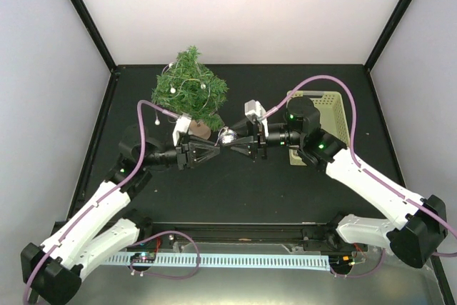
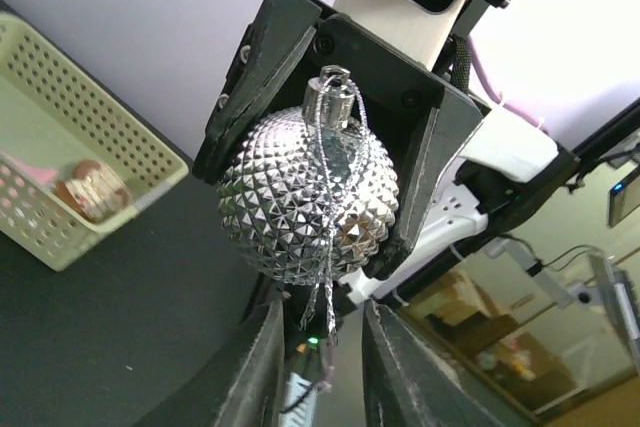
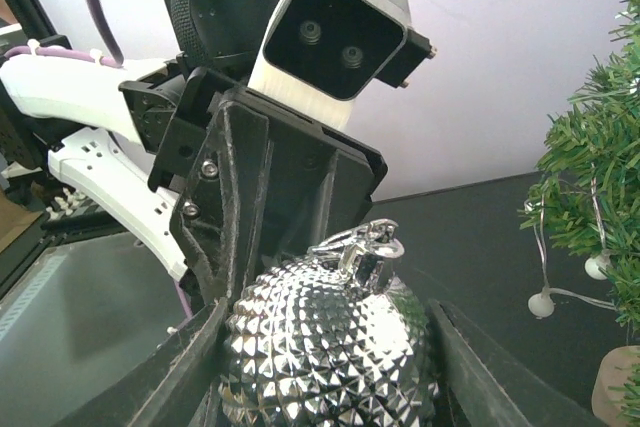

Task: Decorate the small christmas tree

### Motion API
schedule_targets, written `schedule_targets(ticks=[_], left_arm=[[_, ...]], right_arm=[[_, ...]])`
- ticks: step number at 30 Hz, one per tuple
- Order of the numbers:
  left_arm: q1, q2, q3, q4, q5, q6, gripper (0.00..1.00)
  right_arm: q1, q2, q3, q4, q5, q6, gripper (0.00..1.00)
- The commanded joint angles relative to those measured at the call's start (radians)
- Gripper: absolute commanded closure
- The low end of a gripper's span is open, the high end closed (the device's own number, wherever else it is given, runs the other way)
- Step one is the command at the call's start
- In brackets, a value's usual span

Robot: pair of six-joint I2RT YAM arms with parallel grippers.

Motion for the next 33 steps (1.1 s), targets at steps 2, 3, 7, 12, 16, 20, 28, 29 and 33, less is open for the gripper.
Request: schedule_targets(ticks=[2, 3, 7, 12, 16, 20, 28, 29, 33], left_arm=[[-0.005, -0.036, 0.005, -0.032, -0.068, 0.099, 0.95], [-0.005, -0.051, 0.005, -0.059, -0.107, 0.131, 0.98], [-0.004, -0.099, -0.001, -0.148, -0.279, 0.203, 0.98], [-0.002, -0.112, 0.005, -0.226, -0.434, 0.299, 0.98], [-0.001, -0.087, 0.006, -0.246, -0.485, 0.348, 0.99], [-0.002, -0.049, 0.015, -0.262, -0.537, 0.391, 0.98], [-0.001, -0.006, 0.006, -0.24, -0.591, 0.459, 0.98], [-0.001, -0.001, 0.001, -0.231, -0.597, 0.467, 0.98], [0.0, 0.029, -0.001, -0.238, -0.643, 0.488, 0.98]], right_arm=[[0.007, -0.013, -0.014, 0.022, 0.028, -0.013, 0.61], [0.006, -0.012, -0.015, 0.003, 0.041, -0.029, 0.61], [0.007, -0.003, -0.027, -0.06, 0.132, -0.11, 0.61], [0.007, 0.039, -0.023, -0.091, 0.212, -0.161, 0.62], [0.007, 0.07, -0.036, -0.045, 0.248, -0.167, 0.62], [0.007, 0.131, -0.027, -0.03, 0.287, -0.204, 0.63], [0.009, 0.257, 0.04, -0.056, 0.333, -0.276, 0.64], [0.011, 0.266, 0.045, -0.054, 0.339, -0.28, 0.64], [0.019, 0.308, 0.077, -0.061, 0.369, -0.299, 0.64]])
